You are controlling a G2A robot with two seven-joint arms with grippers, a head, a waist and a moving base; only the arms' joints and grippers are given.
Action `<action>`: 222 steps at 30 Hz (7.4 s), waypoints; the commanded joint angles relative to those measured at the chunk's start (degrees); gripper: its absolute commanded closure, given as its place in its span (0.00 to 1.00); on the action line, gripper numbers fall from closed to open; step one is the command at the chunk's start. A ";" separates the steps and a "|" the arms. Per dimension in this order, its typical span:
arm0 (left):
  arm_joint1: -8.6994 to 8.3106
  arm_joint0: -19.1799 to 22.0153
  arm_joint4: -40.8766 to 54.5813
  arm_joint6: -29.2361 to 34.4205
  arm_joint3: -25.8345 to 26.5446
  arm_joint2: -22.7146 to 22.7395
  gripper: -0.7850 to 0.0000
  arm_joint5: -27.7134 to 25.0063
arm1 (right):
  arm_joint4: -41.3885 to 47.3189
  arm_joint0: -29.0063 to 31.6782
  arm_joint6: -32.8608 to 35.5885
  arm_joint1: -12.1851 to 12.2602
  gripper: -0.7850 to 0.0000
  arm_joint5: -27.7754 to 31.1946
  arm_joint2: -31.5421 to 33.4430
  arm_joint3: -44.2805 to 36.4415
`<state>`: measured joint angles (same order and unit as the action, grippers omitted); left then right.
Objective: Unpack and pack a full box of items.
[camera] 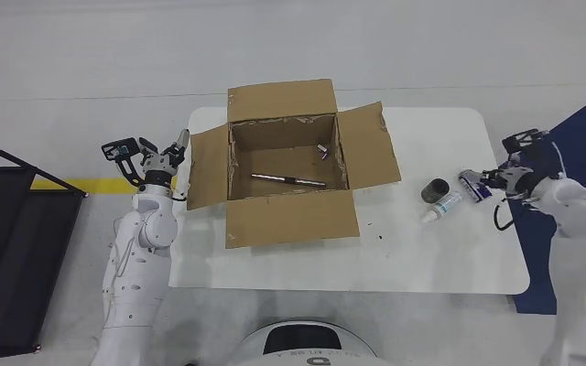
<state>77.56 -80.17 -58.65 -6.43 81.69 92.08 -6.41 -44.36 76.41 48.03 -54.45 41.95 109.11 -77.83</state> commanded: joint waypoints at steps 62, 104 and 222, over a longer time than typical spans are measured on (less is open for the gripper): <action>0.65 26.30 -21.64 25.23 -20.56 -14.45 0.00 13.15 | 57.00 -16.85 11.52 6.24 0.00 2.78 -36.36 2.45; -0.60 16.96 -23.08 21.31 -9.95 -11.85 0.00 8.13 | 50.45 -30.87 12.24 5.74 0.60 -3.21 -49.92 16.49; -0.60 16.96 -23.08 21.31 -9.95 -11.85 0.00 8.13 | 17.66 -56.90 21.50 -30.47 0.60 -14.51 -99.37 29.30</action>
<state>76.95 -63.20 -81.73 14.88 71.74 80.23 1.71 -25.86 19.41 69.74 -84.10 27.14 9.74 -49.67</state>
